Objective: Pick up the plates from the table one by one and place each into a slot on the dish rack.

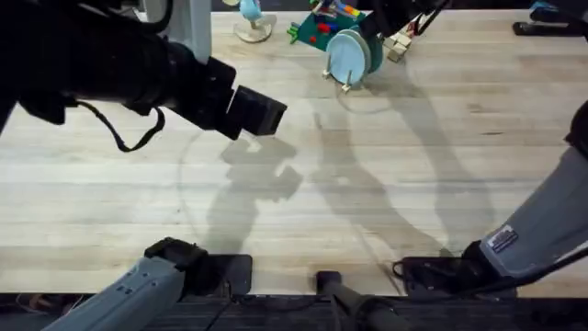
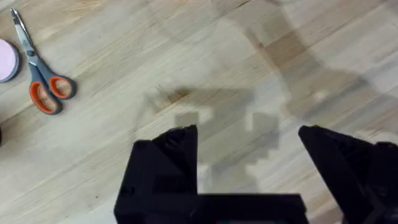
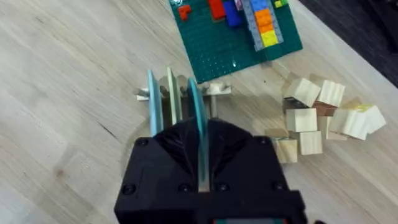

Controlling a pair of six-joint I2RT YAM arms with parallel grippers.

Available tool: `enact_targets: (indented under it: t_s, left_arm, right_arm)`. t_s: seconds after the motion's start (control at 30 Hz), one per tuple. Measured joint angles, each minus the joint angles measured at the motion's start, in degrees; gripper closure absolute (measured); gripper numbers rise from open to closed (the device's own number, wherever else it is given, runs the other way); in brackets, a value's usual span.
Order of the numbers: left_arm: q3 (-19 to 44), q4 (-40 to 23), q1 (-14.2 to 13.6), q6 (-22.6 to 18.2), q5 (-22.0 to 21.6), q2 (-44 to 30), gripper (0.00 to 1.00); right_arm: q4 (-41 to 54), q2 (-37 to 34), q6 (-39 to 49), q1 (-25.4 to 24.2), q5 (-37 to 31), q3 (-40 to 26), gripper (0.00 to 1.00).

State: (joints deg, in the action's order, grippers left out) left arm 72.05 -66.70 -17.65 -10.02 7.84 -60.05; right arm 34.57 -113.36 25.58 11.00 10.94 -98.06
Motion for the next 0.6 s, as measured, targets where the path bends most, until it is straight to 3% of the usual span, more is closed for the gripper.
enact_targets:
  t_s: [0.33,0.5,0.6]
  left_arm:
    - [0.0,0.0,0.0,0.0,0.0,0.0,0.007]
    - [0.0,0.0,0.0,0.0,0.0,0.0,0.007]
    - [0.0,0.0,0.0,0.0,0.0,0.0,0.007]
  right_arm:
    - [0.0,0.0,0.0,0.0,0.0,0.0,0.848]
    - [0.0,0.0,0.0,0.0,0.0,-0.1,0.747]
    - [0.1,0.0,0.0,0.0,0.0,-0.2,0.619]
